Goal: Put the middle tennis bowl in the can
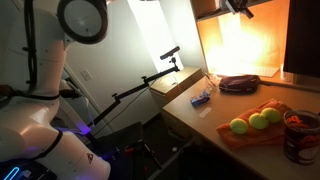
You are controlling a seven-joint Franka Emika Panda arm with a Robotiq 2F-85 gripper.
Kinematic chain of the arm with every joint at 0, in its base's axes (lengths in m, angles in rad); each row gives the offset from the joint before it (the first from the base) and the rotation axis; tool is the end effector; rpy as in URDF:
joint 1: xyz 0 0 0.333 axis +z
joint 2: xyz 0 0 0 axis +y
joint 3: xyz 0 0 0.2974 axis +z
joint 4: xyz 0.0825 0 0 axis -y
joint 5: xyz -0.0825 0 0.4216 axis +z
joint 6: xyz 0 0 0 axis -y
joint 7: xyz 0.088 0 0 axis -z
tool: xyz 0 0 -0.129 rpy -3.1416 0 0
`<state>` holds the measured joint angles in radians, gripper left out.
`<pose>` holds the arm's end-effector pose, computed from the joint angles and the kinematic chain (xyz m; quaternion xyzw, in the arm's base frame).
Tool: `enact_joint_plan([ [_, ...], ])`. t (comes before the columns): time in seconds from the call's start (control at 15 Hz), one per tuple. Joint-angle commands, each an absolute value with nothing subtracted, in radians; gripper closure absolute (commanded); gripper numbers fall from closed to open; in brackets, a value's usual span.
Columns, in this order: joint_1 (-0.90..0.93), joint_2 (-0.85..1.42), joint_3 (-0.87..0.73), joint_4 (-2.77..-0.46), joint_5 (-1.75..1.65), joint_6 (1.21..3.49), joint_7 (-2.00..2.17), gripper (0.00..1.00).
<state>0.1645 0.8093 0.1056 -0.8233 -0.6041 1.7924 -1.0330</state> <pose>0.7999 0.1230 0.4376 0.7515 0.6020 -0.0270 0.2685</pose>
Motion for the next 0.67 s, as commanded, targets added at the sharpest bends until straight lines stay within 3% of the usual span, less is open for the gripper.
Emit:
enact_joint_plan([
  [0.0,0.129,0.939,0.116,-0.643,-0.406,1.818,-1.144,0.0],
  [0.6,0.104,1.049,0.18,-0.547,-0.224,1.533,-1.209,0.0],
])
